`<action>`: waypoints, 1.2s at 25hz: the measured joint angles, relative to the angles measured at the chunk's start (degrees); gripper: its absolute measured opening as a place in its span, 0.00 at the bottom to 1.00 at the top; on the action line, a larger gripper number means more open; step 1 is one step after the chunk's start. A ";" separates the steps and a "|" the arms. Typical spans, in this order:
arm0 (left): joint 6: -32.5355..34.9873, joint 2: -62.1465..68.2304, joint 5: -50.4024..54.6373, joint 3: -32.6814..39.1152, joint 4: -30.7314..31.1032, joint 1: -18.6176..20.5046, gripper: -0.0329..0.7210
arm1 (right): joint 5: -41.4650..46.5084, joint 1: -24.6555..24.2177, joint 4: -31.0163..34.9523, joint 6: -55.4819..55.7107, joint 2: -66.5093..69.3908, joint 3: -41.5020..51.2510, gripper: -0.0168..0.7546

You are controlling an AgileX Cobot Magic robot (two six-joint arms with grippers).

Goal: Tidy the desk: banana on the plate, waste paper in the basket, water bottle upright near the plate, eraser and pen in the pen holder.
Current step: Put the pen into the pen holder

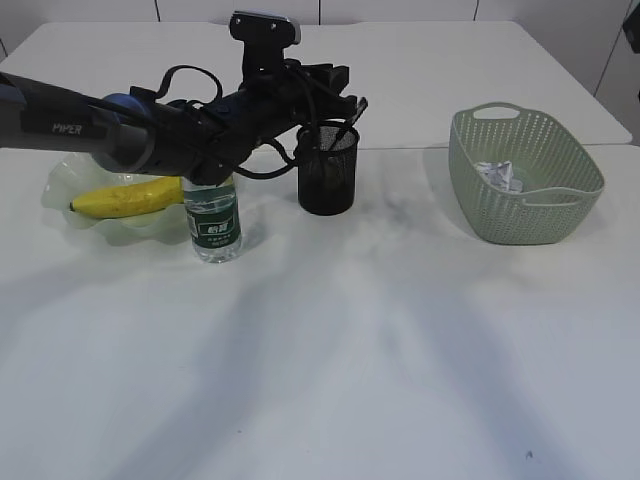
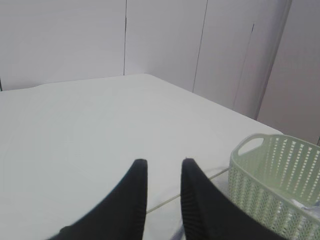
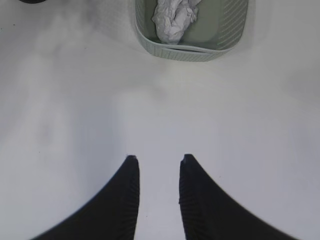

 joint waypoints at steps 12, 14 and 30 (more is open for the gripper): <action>0.00 0.00 0.31 0.00 0.26 0.00 0.26 | 0.00 0.00 -0.34 -0.13 0.00 0.00 0.30; 0.00 -0.26 1.08 0.00 0.67 0.00 0.26 | 0.00 0.00 -0.34 -0.13 0.00 0.00 0.30; -0.83 -11.76 26.18 0.00 0.91 0.00 0.26 | 0.00 0.00 -0.81 -0.28 0.00 0.00 0.30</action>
